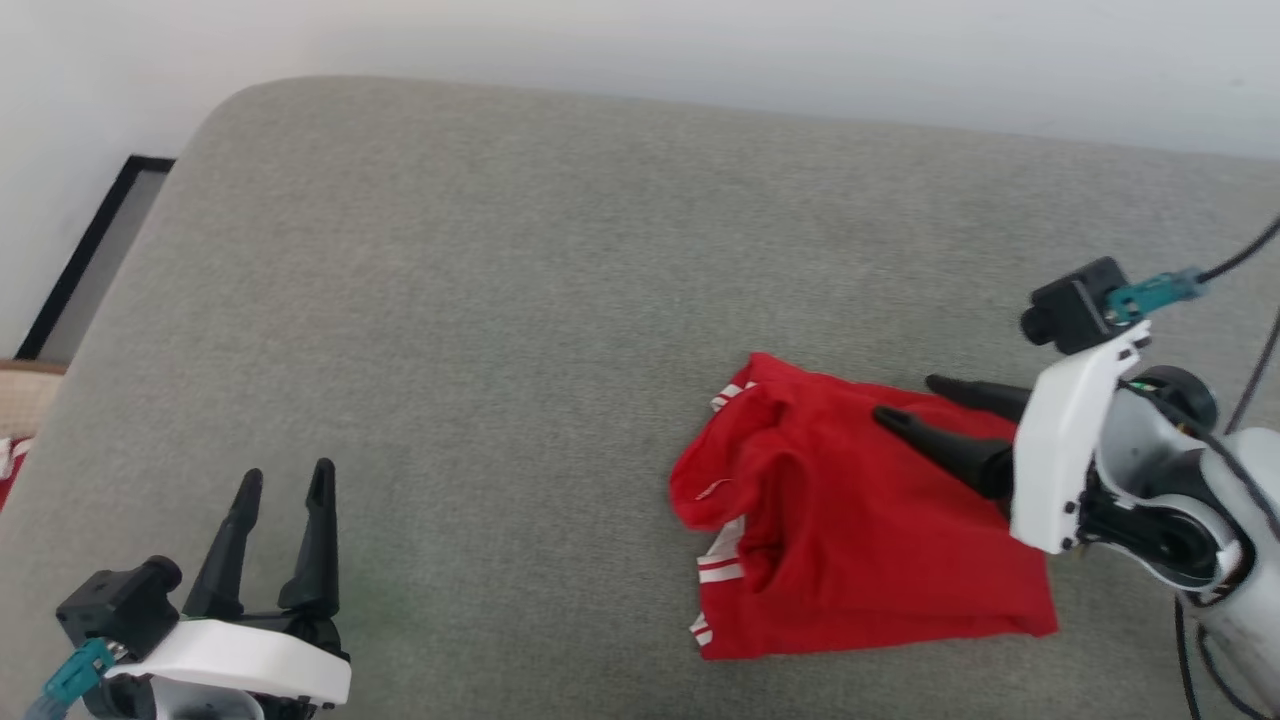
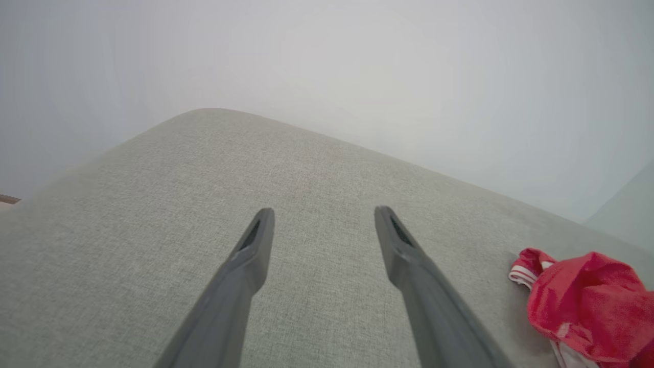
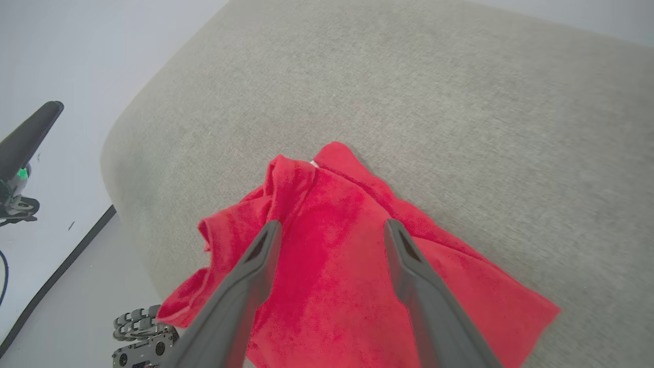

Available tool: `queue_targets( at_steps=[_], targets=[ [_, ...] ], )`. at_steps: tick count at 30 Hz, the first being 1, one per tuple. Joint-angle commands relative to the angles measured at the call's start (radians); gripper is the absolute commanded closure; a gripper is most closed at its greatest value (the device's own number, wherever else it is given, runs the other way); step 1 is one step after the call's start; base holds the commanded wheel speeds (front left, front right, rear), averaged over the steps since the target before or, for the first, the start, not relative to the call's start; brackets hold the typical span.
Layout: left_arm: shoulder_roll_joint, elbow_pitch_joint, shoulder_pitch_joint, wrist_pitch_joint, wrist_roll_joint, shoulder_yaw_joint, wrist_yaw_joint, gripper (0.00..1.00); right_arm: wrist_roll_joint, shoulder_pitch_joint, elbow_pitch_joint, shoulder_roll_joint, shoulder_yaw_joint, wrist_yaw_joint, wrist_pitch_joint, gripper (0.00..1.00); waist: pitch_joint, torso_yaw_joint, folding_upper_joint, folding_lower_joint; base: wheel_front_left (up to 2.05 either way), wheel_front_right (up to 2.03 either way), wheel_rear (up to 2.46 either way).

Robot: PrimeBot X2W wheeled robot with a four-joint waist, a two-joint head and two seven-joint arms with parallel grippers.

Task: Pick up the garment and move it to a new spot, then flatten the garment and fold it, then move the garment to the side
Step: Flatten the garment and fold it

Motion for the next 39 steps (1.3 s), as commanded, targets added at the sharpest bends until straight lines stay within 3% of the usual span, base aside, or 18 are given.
queue_targets(
  at_steps=[1,7,14,25,31,39],
  targets=[
    [0.002,-0.004,0.011,-0.005,-0.002,0.003,-0.003,0.0,-0.003,0.011,-0.006,-0.006,-0.005,0.0,-0.01,0.0,-0.007,-0.016,0.0,0.0,0.0,0.0,0.0],
    [0.018,-0.013,0.024,-0.005,0.008,0.024,-0.003,0.0,-0.032,0.05,-0.041,-0.044,-0.046,0.0,-0.134,0.0,-0.026,-0.074,0.0,0.0,0.0,0.0,0.0],
    [0.032,-0.02,0.048,-0.005,0.019,0.041,-0.003,0.0,-0.12,0.118,-0.041,-0.078,-0.083,0.0,-0.382,0.0,-0.062,-0.134,0.0,0.0,0.0,0.0,0.0],
    [0.052,-0.031,0.105,-0.005,0.037,0.063,-0.003,0.0,-0.29,0.237,0.071,-0.071,-0.123,0.0,-0.748,0.0,-0.135,-0.201,0.0,0.0,0.0,0.0,0.0],
    [0.052,-0.047,0.145,-0.005,0.048,0.075,-0.003,0.0,-0.373,0.306,0.114,-0.029,-0.192,0.0,-0.809,0.0,-0.164,-0.22,0.0,0.0,0.0,0.0,0.0],
    [0.049,-0.045,0.175,-0.005,0.051,0.097,-0.003,0.0,-0.478,0.43,0.012,0.092,-0.386,0.0,-0.809,0.0,-0.182,-0.228,0.0,0.0,0.0,0.0,0.0]
  ],
)
